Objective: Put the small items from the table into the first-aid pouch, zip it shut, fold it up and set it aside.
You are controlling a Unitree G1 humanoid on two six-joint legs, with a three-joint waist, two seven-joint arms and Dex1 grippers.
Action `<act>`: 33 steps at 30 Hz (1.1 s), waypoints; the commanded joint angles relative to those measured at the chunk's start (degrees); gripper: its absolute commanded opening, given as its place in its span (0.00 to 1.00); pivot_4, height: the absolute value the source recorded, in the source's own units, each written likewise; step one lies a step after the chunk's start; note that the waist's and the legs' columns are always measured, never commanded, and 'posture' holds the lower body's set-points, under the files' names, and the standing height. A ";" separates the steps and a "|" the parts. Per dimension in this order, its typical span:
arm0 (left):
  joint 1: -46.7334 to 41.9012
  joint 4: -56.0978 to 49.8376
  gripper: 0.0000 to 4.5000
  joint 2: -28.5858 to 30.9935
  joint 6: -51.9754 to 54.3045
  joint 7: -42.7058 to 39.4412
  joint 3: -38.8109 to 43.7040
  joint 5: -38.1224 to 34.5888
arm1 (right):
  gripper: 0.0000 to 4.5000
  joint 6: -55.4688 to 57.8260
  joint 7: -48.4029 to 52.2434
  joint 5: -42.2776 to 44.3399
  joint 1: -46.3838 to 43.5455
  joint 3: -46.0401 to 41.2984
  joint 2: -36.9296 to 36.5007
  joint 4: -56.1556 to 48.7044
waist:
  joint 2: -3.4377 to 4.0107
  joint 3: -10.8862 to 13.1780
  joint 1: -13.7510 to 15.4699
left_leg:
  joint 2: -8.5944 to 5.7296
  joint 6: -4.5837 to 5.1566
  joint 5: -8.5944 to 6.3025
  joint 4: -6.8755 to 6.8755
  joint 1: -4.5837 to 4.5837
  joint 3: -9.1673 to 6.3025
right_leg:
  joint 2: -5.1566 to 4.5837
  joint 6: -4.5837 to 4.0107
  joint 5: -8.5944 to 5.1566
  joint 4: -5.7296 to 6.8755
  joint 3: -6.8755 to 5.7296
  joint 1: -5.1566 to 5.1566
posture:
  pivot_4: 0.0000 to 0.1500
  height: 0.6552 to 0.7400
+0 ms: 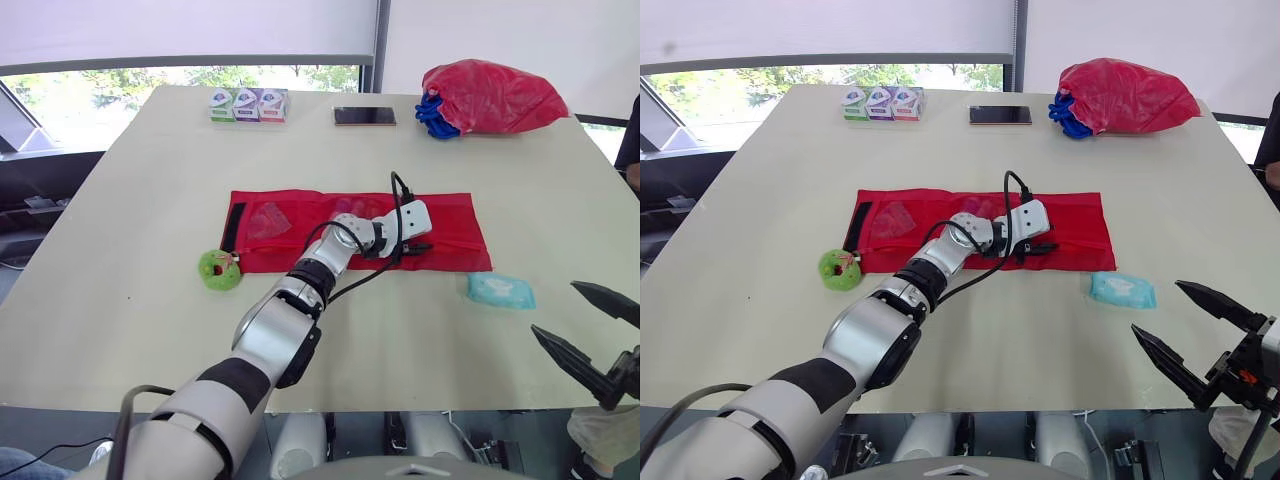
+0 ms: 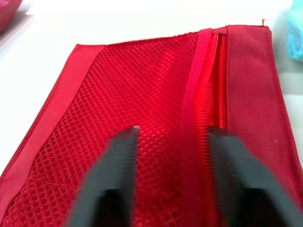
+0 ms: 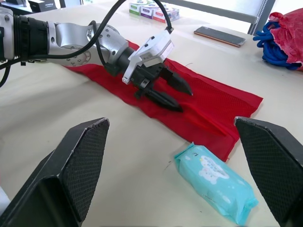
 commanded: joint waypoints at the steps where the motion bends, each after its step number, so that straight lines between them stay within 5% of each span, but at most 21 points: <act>1: -1.74 -0.66 0.07 -0.57 0.59 0.03 2.02 -1.76 | 1.00 -1.32 -0.44 -0.05 -0.07 -0.19 0.06 -1.29 | 0.00 0.00 0.00 | 0.00 0.00 0.00 0.00 0.00 0.00 | 0.00 0.00 0.00 0.00 0.00 0.00 | 1.00 1.00; 8: -1.56 -1.59 0.01 -0.25 1.55 -2.94 3.84 -3.36 | 1.00 -1.57 -3.14 -3.85 -2.02 0.80 -0.15 0.72 | 0.01 -0.01 -0.03 | 0.00 0.00 0.00 0.00 0.00 0.01 | 0.00 0.00 0.00 0.00 0.00 0.00 | 1.00 1.00; 14: -0.42 -3.44 0.01 0.06 1.88 -5.76 3.72 -4.17 | 1.00 -0.87 3.02 -9.51 -8.95 3.60 -10.61 13.77 | 0.01 0.00 -0.11 | -0.05 0.02 -0.01 0.02 0.06 0.15 | -0.01 -0.02 0.02 0.00 0.12 0.01 | 1.00 1.00; 20: 0.96 -6.47 0.01 -0.55 2.30 -6.98 3.44 -4.54 | 1.00 -1.87 8.35 -16.79 -20.99 16.15 -18.16 26.63 | 0.02 0.00 -0.09 | -0.08 0.05 -0.01 0.01 0.01 0.03 | 0.12 -0.20 0.12 0.00 0.14 0.00 | 1.00 1.00; 33: 1.66 -9.44 0.01 -2.41 4.88 -7.81 3.34 -4.85 | 1.00 -7.79 14.39 -27.68 -40.21 33.02 -17.87 50.75 | 0.11 -0.04 0.02 | -0.29 0.08 -0.02 0.03 -0.03 0.02 | 0.18 0.15 0.20 -0.04 0.36 0.02 | 1.00 1.00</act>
